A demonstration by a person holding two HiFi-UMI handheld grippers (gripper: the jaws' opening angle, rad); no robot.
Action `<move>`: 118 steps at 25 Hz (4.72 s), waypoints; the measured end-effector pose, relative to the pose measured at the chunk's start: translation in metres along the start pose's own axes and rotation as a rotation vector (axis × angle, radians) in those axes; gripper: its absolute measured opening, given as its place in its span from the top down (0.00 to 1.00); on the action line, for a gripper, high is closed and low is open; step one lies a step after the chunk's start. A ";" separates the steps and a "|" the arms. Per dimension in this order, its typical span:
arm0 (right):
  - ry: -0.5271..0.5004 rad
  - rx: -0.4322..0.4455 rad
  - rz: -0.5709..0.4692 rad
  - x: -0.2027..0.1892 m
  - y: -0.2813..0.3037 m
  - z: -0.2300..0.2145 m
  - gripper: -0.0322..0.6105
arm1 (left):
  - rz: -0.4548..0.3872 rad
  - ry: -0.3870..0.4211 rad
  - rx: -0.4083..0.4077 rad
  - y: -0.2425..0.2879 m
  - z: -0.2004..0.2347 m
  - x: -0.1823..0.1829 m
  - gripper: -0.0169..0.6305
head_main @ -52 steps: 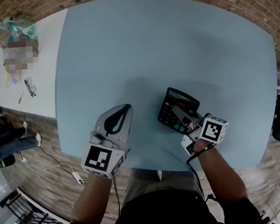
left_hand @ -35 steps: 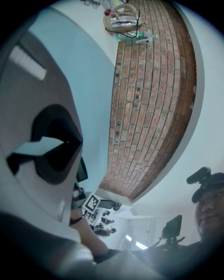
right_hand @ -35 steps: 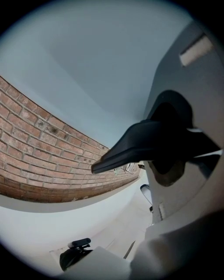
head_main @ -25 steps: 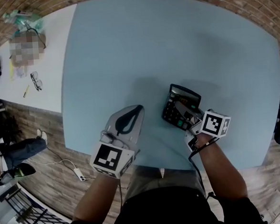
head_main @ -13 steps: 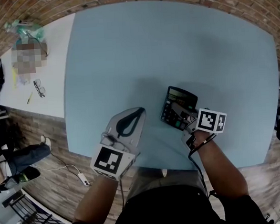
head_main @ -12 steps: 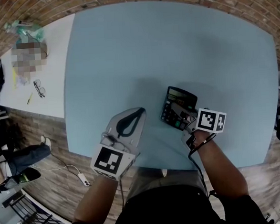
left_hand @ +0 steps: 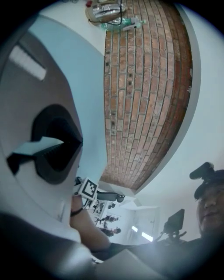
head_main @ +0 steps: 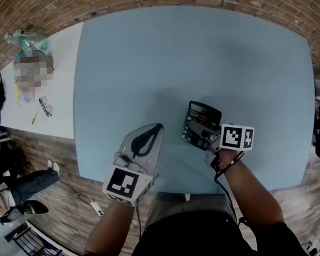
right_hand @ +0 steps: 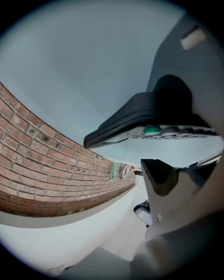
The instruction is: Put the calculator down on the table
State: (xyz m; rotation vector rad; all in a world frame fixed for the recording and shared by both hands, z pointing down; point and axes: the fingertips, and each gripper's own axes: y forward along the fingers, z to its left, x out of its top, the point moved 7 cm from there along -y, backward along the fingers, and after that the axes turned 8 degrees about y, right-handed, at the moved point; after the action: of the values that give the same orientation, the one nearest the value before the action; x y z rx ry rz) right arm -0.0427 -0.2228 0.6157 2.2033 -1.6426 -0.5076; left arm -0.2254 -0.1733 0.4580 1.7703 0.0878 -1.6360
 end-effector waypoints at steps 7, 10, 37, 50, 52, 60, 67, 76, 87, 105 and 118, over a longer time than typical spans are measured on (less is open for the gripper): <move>0.004 -0.012 -0.011 -0.004 -0.003 0.004 0.36 | 0.008 0.045 -0.013 -0.003 0.002 -0.001 0.97; -0.001 -0.020 -0.014 -0.005 -0.006 0.006 0.32 | 0.006 0.063 -0.024 -0.002 0.001 -0.001 0.97; -0.013 -0.112 -0.027 -0.011 -0.034 -0.008 0.29 | -0.038 0.049 -0.051 0.003 -0.013 0.001 0.97; -0.016 -0.171 -0.048 -0.011 -0.045 -0.015 0.26 | -0.034 0.079 -0.062 0.003 -0.019 0.011 0.97; -0.012 -0.175 -0.049 -0.011 -0.049 -0.017 0.26 | -0.040 0.088 -0.064 0.006 -0.021 0.013 0.97; -0.008 -0.178 -0.069 -0.013 -0.059 -0.023 0.25 | -0.044 0.101 -0.083 0.011 -0.031 0.016 0.97; -0.005 -0.179 -0.079 -0.017 -0.064 -0.025 0.25 | -0.045 0.112 -0.080 0.005 -0.039 0.015 0.97; 0.001 -0.190 -0.108 -0.027 -0.076 -0.028 0.25 | -0.049 0.118 -0.080 -0.007 -0.048 0.017 0.97; -0.074 -0.216 -0.192 -0.023 -0.110 -0.022 0.25 | -0.078 0.125 -0.097 -0.006 -0.061 0.031 0.97; -0.345 -0.179 -0.391 0.000 -0.173 0.048 0.26 | -0.134 0.222 -0.109 -0.010 -0.062 0.067 0.97; -0.550 -0.200 -0.478 0.006 -0.190 0.089 0.40 | -0.165 0.233 -0.089 -0.027 -0.049 0.076 0.97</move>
State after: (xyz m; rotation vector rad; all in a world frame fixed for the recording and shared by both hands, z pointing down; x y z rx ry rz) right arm 0.0755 -0.1828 0.4471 2.4277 -1.1832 -1.4463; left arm -0.1823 -0.1584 0.3752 1.9197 0.4181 -1.5050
